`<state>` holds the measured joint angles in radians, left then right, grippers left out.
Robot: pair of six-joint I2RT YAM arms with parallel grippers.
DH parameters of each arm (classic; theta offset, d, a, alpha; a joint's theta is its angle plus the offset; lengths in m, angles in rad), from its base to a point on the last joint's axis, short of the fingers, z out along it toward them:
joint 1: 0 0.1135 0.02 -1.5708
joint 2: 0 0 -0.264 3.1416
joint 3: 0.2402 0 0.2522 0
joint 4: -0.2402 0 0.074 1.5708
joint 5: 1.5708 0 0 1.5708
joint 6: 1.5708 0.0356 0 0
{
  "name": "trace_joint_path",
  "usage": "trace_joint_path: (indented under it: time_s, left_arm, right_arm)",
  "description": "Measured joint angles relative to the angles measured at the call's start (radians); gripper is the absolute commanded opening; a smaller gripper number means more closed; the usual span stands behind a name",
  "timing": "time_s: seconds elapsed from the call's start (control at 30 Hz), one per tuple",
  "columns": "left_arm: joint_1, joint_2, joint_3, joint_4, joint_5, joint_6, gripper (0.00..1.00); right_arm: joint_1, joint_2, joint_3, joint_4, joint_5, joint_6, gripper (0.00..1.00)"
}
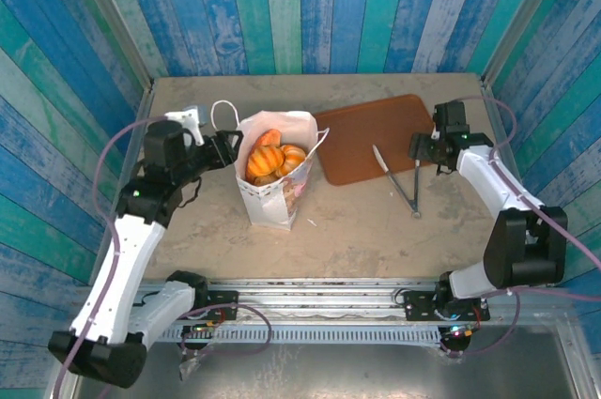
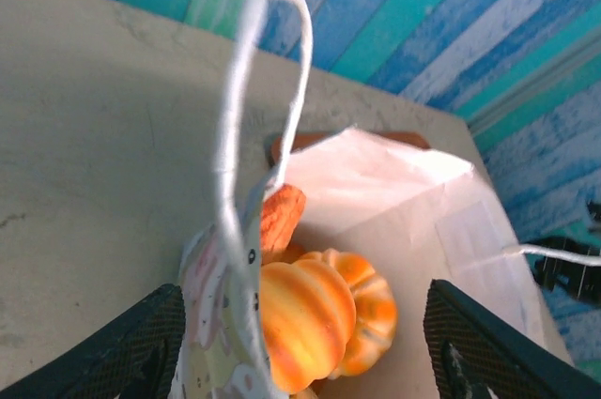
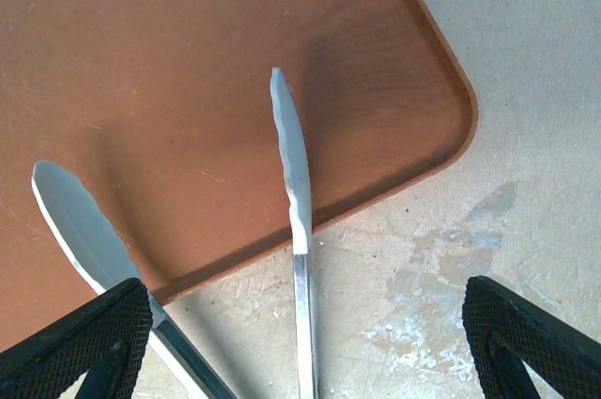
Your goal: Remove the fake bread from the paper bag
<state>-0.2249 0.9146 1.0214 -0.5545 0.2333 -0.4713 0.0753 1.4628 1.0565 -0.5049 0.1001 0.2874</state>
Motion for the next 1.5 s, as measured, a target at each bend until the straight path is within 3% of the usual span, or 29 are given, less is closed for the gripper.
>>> trace_joint_path:
  time_s: [0.27, 0.8, 0.93, 1.13, 1.33, 1.5]
  left_arm:
    - [-0.008, 0.115, 0.033, -0.025, -0.039, 0.061, 0.47]
    - [-0.023, 0.27, 0.192, -0.121, -0.075, 0.187, 0.41]
    - [-0.031, 0.288, 0.192, -0.126, -0.078, 0.195, 0.33]
    - [-0.037, 0.294, 0.192, -0.127, -0.104, 0.209, 0.21]
    - [-0.038, 0.31, 0.192, -0.117, -0.139, 0.214, 0.0]
    - [-0.039, 0.312, 0.192, -0.114, -0.172, 0.217, 0.0]
  right_arm:
    - [0.0, 0.066, 0.082, -0.03, 0.001, -0.021, 0.91]
    - [-0.006, 0.144, 0.172, -0.072, 0.031, -0.067, 0.91]
    - [-0.015, 0.204, 0.237, -0.092, 0.036, -0.096, 0.9]
    - [-0.043, 0.327, 0.354, -0.124, 0.032, -0.145, 0.86]
    - [-0.08, 0.447, 0.464, -0.158, 0.026, -0.185, 0.76]
    - [-0.137, 0.53, 0.539, -0.177, 0.001, -0.209, 0.67]
